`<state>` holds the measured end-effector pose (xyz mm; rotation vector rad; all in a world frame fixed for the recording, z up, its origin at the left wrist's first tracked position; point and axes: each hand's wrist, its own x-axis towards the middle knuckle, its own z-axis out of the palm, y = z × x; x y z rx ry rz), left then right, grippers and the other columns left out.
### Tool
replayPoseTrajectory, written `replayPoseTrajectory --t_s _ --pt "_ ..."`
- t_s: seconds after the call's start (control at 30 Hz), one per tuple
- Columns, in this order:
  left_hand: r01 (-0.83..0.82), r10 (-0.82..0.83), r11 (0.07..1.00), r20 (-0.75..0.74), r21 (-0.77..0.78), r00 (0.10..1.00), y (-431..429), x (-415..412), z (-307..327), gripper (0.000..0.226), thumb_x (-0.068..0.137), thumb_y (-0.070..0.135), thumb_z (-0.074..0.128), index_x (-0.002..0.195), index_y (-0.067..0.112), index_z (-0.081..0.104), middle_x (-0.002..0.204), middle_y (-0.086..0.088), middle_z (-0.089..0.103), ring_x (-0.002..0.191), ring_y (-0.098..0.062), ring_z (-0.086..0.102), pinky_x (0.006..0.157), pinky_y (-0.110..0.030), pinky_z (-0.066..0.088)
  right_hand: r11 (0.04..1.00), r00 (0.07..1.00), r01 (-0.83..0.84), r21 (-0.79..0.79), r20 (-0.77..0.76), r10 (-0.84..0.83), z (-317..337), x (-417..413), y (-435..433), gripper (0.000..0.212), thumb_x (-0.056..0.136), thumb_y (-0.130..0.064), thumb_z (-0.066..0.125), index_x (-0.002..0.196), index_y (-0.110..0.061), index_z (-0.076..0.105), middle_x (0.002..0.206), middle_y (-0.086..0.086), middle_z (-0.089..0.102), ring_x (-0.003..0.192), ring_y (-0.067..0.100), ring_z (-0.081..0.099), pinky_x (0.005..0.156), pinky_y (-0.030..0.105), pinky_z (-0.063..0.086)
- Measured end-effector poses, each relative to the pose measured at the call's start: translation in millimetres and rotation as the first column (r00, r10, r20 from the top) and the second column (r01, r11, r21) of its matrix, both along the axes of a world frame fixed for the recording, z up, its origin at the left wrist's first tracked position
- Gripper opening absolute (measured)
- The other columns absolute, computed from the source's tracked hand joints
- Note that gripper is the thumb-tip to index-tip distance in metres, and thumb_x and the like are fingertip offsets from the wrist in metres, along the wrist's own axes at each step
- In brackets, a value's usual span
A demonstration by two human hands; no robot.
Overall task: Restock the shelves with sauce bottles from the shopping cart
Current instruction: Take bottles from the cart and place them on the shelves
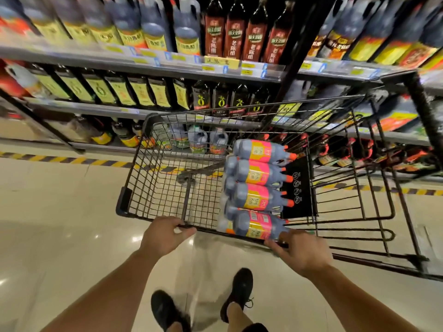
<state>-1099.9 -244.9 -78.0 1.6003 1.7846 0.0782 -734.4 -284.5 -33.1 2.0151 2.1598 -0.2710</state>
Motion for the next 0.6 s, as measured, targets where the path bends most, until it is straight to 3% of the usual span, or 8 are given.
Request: replayPoseTrajectory --t_s 0.1,0.23,0.37,0.47,0.6 --pt "-0.007 0.007 1.000 0.006 0.015 1.000 -2.5 -27.1 -2.4 0.048 0.075 0.073 0.063 0.097 0.033 0.075 0.099 0.016 0.068 0.097 -0.009 0.058 0.080 -0.027 0.049 1.000 1.000 -0.004 -0.010 0.012 0.004 1.4 -26.1 -2.9 0.062 0.070 -0.094 0.002 0.062 -0.041 0.033 0.056 -0.013 0.033 0.052 0.009 0.040 0.043 0.021 0.018" --pt "-0.006 0.003 0.998 0.049 0.060 0.999 -4.9 -64.6 -2.4 0.046 0.074 0.072 0.064 0.091 0.031 0.076 0.087 0.020 0.067 0.088 -0.004 0.059 0.070 -0.021 0.046 1.000 1.000 -0.012 -0.008 -0.008 0.011 4.9 -64.0 -2.0 0.071 0.066 -0.094 -0.003 0.072 -0.040 0.043 0.064 -0.013 0.044 0.063 0.011 0.059 0.046 0.023 0.030" --pt "0.014 -0.015 0.996 0.006 0.091 1.000 -7.1 -101.2 -5.9 0.052 0.077 0.072 0.061 0.098 0.026 0.074 0.092 0.017 0.067 0.100 -0.009 0.056 0.080 -0.025 0.046 0.999 0.999 -0.048 0.013 -0.001 0.048 7.3 -102.3 -3.7 0.084 0.065 -0.093 -0.009 0.085 -0.041 0.054 0.079 -0.013 0.062 0.073 0.009 0.063 0.048 0.024 0.035" --pt "0.036 -0.033 0.998 -0.047 0.059 0.998 -3.6 -132.1 -6.3 0.052 0.075 0.077 0.056 0.091 0.029 0.071 0.090 0.018 0.062 0.097 -0.006 0.045 0.074 -0.024 0.037 0.998 0.998 -0.059 0.001 0.019 0.059 7.3 -133.9 -3.1 0.089 0.068 -0.092 -0.009 0.094 -0.041 0.059 0.086 -0.015 0.063 0.078 0.008 0.062 0.054 0.024 0.043" --pt "0.035 -0.033 0.997 -0.035 0.070 0.999 3.3 -175.4 -6.1 0.049 0.075 0.076 0.059 0.084 0.029 0.072 0.085 0.017 0.065 0.086 -0.002 0.044 0.063 -0.017 0.033 0.999 0.999 -0.031 -0.008 0.036 0.031 4.8 -177.4 0.1 0.082 0.067 -0.093 -0.007 0.082 -0.041 0.055 0.079 -0.015 0.059 0.074 0.009 0.062 0.051 0.024 0.037"
